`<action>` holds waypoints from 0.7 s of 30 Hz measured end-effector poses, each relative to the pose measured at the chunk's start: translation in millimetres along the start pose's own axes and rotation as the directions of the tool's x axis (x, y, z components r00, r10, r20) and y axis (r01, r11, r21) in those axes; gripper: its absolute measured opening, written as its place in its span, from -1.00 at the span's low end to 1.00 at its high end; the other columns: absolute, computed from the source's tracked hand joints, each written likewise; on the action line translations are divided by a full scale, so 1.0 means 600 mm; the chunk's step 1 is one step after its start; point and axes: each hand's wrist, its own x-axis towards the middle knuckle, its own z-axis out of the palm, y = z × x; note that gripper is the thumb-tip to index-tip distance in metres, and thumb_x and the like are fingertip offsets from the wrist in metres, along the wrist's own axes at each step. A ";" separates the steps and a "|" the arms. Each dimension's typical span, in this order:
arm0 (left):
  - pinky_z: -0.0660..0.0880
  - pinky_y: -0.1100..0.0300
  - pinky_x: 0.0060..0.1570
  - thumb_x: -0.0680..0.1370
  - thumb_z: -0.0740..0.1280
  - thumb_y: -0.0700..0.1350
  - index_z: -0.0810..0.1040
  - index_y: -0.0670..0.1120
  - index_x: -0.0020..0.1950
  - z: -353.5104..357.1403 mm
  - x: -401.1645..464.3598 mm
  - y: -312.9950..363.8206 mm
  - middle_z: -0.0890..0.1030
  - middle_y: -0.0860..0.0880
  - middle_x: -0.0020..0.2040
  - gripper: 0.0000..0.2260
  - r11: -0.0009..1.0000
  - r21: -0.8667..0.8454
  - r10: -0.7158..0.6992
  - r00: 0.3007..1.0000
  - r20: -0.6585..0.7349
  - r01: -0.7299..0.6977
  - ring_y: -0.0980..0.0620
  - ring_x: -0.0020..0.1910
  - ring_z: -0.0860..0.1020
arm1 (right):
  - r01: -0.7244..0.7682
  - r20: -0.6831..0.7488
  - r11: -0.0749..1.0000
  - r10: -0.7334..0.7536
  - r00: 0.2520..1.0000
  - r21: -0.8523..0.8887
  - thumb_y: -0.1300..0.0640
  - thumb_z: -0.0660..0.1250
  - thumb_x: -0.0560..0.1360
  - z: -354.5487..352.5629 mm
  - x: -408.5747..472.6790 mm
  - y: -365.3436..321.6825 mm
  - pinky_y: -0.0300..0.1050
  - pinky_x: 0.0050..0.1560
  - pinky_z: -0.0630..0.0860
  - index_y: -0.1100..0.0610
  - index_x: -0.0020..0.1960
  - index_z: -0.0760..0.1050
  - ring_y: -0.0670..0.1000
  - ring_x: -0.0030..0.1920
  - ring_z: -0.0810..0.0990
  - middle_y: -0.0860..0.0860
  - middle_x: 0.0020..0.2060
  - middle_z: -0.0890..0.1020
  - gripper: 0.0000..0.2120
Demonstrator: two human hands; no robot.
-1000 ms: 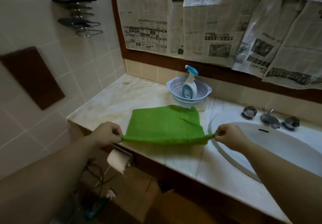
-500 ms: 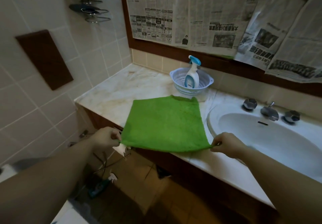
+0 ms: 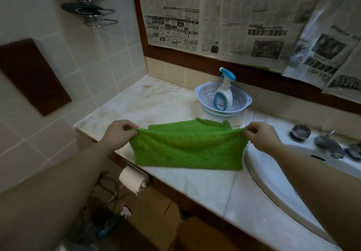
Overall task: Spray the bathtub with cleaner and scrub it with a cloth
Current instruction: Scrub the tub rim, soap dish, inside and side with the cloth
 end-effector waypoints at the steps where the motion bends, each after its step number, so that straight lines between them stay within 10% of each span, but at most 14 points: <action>1: 0.47 0.27 -0.18 0.51 0.48 -0.24 0.71 -0.04 -0.09 0.006 0.026 0.000 0.69 0.03 -0.14 -0.89 1.000 -0.018 -0.007 1.000 -0.007 0.007 0.11 -0.12 0.63 | -0.018 -0.019 1.000 0.018 1.000 0.013 0.16 0.41 0.56 0.008 0.023 -0.001 -0.23 -0.27 0.43 0.06 -0.06 0.65 -0.03 -0.21 0.63 -0.03 -0.26 0.67 -0.95; 10: 0.47 0.12 -0.06 0.48 0.55 -0.13 0.68 0.03 -0.09 0.077 0.217 -0.055 0.66 0.06 -0.12 -0.90 0.994 0.039 -0.105 0.993 0.045 0.103 -0.02 0.00 0.62 | -0.258 -0.101 0.948 0.279 0.955 0.187 0.14 0.46 0.53 0.100 0.156 0.011 -0.11 0.00 0.46 0.11 0.06 0.66 0.08 -0.04 0.65 0.00 -0.15 0.67 -0.88; 13: 0.46 0.07 -0.01 0.40 0.61 -0.03 0.55 -0.04 0.19 0.105 0.233 -0.078 0.53 -0.03 0.08 -0.57 0.974 0.128 -0.193 0.980 0.050 0.185 -0.09 0.07 0.54 | -0.316 -0.215 0.906 0.380 0.900 0.281 0.15 0.45 0.50 0.134 0.151 0.014 -0.08 0.00 0.44 0.14 0.23 0.56 0.08 -0.06 0.61 0.04 0.04 0.62 -0.69; 17: 0.44 -0.03 0.22 0.44 0.50 0.00 0.45 -0.07 0.35 0.149 0.194 -0.080 0.42 -0.10 0.29 -0.48 0.933 0.360 0.010 1.000 -0.028 0.000 -0.15 0.26 0.42 | -0.084 -0.217 0.996 0.078 0.973 -0.020 0.13 0.41 0.49 0.207 0.112 0.017 0.03 0.06 0.47 0.16 0.11 0.54 0.16 0.03 0.54 0.10 0.03 0.55 -0.77; 21: 0.22 -0.11 0.52 0.53 0.29 0.18 0.45 -0.05 0.48 0.206 0.142 -0.088 0.39 -0.09 0.52 -0.43 0.822 0.458 0.244 0.936 0.255 -0.339 -0.14 0.50 0.32 | 0.241 0.062 0.942 -0.233 0.970 -0.231 -0.17 0.22 0.54 0.286 0.081 -0.002 0.09 0.38 0.42 0.09 0.34 0.56 0.20 0.36 0.46 0.10 0.36 0.52 -0.50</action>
